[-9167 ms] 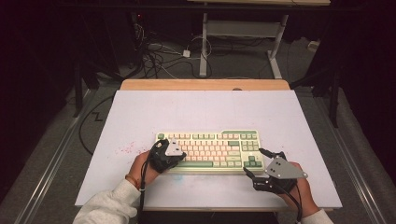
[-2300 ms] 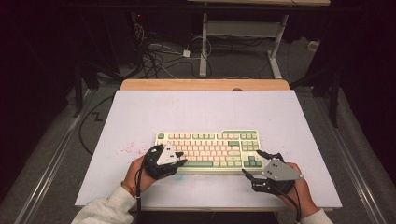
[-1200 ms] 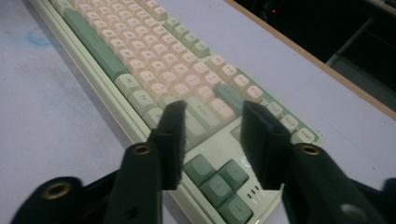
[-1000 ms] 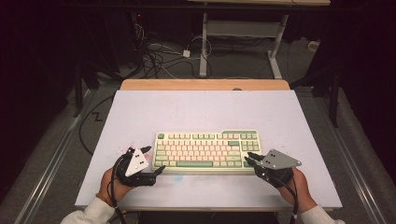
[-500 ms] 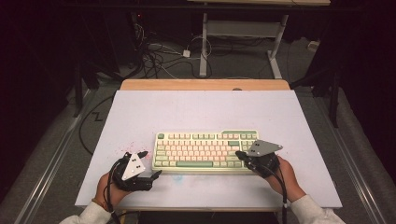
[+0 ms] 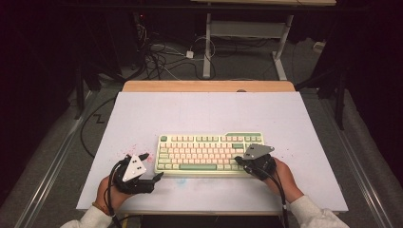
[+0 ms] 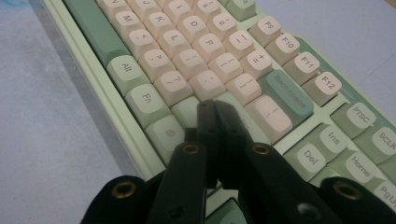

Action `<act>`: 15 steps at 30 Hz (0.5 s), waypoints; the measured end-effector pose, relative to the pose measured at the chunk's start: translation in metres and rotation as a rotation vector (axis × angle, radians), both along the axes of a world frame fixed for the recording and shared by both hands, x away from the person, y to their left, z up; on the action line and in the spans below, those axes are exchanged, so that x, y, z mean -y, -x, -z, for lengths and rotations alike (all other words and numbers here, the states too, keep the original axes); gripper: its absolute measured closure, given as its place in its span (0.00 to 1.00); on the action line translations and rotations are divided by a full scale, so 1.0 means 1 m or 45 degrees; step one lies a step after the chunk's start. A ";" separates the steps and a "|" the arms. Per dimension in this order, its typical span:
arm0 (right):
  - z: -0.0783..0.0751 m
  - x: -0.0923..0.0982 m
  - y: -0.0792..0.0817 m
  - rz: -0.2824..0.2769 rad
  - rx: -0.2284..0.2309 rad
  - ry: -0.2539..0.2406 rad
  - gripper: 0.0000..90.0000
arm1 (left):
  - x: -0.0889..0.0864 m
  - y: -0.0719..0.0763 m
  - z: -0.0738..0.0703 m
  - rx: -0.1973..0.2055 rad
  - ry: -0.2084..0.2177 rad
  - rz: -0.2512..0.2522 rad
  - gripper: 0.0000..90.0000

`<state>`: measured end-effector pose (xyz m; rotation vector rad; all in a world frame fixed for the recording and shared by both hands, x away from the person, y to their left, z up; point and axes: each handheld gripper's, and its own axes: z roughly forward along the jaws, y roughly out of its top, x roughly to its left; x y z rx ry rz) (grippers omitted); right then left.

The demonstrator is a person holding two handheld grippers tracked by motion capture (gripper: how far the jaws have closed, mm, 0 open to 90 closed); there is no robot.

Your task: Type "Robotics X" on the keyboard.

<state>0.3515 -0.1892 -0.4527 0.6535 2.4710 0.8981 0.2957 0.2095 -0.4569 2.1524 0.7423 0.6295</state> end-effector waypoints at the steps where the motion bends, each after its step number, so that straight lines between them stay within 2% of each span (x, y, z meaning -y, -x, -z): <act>1: 0.000 0.000 0.000 0.002 0.000 0.000 1.00 | 0.000 0.000 -0.002 -0.002 0.013 0.001 0.22; 3: 0.000 0.000 0.000 0.006 0.001 -0.001 1.00 | -0.001 0.000 -0.006 -0.007 0.031 -0.022 0.22; 5: 0.000 0.000 0.000 0.001 0.004 0.001 1.00 | -0.002 0.000 -0.010 -0.015 0.067 -0.012 0.22; 8: 0.000 0.001 0.000 -0.001 -0.001 0.000 1.00 | -0.001 0.000 -0.017 -0.013 0.066 -0.009 0.27; 10: 0.000 0.000 0.000 0.002 -0.002 -0.005 1.00 | 0.001 -0.001 -0.023 0.001 0.051 -0.002 0.34; 13: 0.000 0.001 0.000 0.003 -0.003 -0.008 1.00 | 0.004 -0.004 -0.030 -0.005 0.035 0.006 0.52; 14: 0.000 0.001 0.000 0.011 -0.010 -0.009 1.00 | 0.005 -0.006 -0.032 -0.007 0.036 0.018 0.62; 15: 0.000 0.001 0.000 0.009 -0.010 -0.006 1.00 | 0.006 -0.007 -0.034 -0.009 0.037 0.023 0.65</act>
